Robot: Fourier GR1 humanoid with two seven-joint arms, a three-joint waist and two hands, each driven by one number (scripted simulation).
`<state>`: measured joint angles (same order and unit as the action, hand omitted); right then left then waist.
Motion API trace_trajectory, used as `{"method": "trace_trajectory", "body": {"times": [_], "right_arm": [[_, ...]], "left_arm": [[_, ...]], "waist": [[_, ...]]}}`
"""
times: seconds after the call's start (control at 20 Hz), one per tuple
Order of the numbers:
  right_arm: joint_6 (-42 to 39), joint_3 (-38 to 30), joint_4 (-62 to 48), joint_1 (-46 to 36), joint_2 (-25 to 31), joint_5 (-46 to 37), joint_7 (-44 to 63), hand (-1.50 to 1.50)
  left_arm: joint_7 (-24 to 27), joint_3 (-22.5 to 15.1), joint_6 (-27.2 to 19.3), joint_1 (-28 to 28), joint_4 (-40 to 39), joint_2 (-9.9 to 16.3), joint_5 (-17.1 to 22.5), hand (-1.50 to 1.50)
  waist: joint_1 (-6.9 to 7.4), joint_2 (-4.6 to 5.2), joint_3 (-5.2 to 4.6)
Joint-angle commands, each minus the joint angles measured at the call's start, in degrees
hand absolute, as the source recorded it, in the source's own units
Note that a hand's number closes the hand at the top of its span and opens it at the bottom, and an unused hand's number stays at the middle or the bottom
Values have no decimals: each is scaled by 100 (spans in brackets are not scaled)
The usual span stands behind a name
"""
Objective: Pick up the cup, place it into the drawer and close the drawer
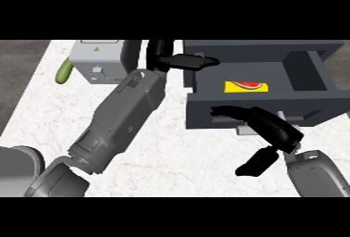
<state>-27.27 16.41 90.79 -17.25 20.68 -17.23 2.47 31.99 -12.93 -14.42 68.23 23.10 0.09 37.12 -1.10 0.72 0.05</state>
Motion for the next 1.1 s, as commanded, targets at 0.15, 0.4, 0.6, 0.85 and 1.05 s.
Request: {"method": "trace_trajectory", "body": {"times": [0.15,0.4,0.6,0.85,1.05], "right_arm": [[585,538,-2350,-576,-312,-1202,-965,-150],[1167,68,-4189,-1385,-449,-1395,-1675,150],[1487,-403,-5052,-2067,-539,-1218,-2302,150],[1695,-1044,-5777,-2892,-203,-1005,-2543,150],[1966,-1419,-6211,-3374,-19,-886,-2462,150]], "left_arm": [[19,103,178,-434,449,227,70,-150],[-110,-20,205,-970,1157,273,55,-150],[-262,15,621,-1247,1300,594,134,-150],[-357,8,914,-1572,1585,904,174,-150],[-456,-42,1144,-1690,1769,1106,167,-150]], "waist": [[368,-21,3],[582,-51,10],[700,23,18],[900,71,23],[1098,144,28]]}}
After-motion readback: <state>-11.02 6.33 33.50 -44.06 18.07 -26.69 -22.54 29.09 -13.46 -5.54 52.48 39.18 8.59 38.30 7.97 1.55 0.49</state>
